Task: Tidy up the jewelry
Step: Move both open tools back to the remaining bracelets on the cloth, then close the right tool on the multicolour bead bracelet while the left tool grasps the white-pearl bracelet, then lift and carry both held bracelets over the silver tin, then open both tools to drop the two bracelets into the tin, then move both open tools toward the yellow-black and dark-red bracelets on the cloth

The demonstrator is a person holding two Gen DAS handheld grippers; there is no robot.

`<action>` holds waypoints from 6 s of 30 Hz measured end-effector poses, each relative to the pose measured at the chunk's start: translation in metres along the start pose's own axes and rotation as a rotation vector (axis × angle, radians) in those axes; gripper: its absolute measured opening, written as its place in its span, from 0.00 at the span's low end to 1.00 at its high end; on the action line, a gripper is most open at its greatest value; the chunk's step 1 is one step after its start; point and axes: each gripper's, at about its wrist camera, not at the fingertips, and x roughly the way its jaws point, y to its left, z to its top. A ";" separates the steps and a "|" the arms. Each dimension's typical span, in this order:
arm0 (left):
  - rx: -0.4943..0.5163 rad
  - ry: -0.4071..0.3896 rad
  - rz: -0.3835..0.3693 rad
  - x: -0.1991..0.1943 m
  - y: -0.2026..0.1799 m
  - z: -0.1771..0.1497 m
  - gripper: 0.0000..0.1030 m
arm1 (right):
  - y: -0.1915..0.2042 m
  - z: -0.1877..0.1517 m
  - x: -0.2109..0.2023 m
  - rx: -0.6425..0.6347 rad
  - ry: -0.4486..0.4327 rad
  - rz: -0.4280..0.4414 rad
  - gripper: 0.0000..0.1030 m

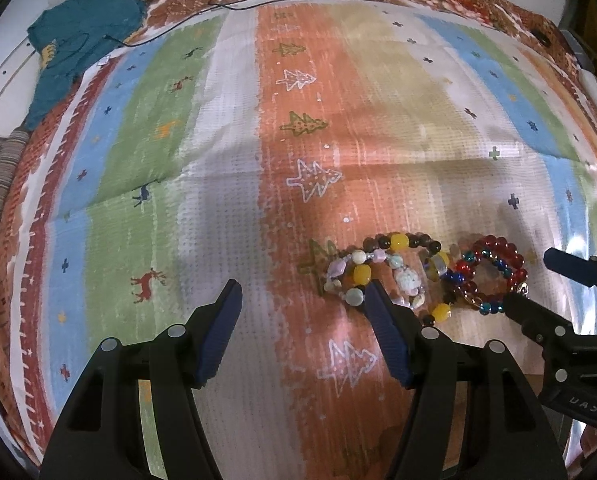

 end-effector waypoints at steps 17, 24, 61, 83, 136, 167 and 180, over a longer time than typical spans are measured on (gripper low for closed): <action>0.033 0.048 -0.007 0.032 -0.004 0.009 0.48 | -0.009 0.007 0.031 0.032 0.097 0.052 0.44; 0.060 0.052 -0.002 0.044 -0.006 0.006 0.39 | -0.012 0.009 0.040 0.032 0.108 0.031 0.19; 0.019 -0.121 -0.099 -0.060 -0.032 -0.003 0.09 | -0.003 -0.001 -0.049 -0.005 -0.165 0.009 0.10; 0.004 -0.227 -0.174 -0.117 -0.033 -0.024 0.09 | 0.006 -0.021 -0.108 -0.046 -0.358 -0.020 0.10; 0.041 -0.325 -0.254 -0.192 -0.050 -0.109 0.09 | 0.033 -0.100 -0.166 -0.106 -0.420 0.027 0.10; -0.062 -0.290 -0.192 -0.177 -0.025 -0.109 0.36 | 0.009 -0.103 -0.148 0.006 -0.312 -0.016 0.46; -0.067 -0.271 -0.160 -0.168 -0.024 -0.104 0.47 | 0.002 -0.093 -0.138 0.032 -0.285 -0.039 0.56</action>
